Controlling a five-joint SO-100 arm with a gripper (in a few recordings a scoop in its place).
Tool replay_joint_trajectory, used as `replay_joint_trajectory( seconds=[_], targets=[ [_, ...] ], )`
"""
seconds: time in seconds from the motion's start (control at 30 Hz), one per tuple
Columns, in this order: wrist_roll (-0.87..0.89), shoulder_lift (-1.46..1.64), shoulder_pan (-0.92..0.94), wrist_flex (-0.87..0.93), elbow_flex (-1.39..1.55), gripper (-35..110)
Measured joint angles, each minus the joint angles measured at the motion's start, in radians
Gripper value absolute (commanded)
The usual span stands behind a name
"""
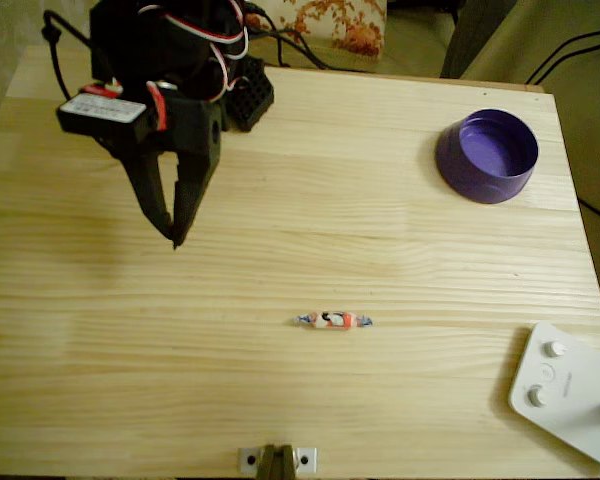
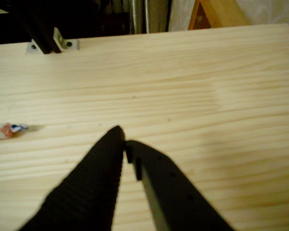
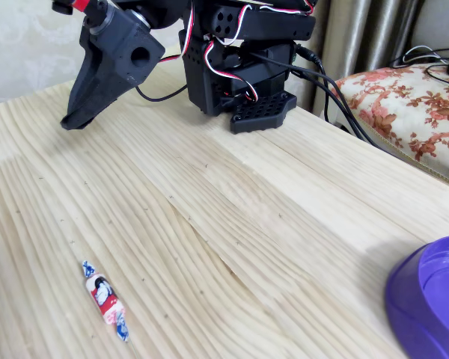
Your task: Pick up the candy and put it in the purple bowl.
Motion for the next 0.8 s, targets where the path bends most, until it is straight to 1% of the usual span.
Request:
replay_joint_trajectory(
  seconds=[0.17,0.3,0.8],
  targets=[
    [-0.049,0.000,-0.044,0.000,0.000,0],
    [-0.049,0.000,-0.071,0.000,0.000,0],
    [-0.049,0.000,-0.074,0.000,0.000,0]
  ],
)
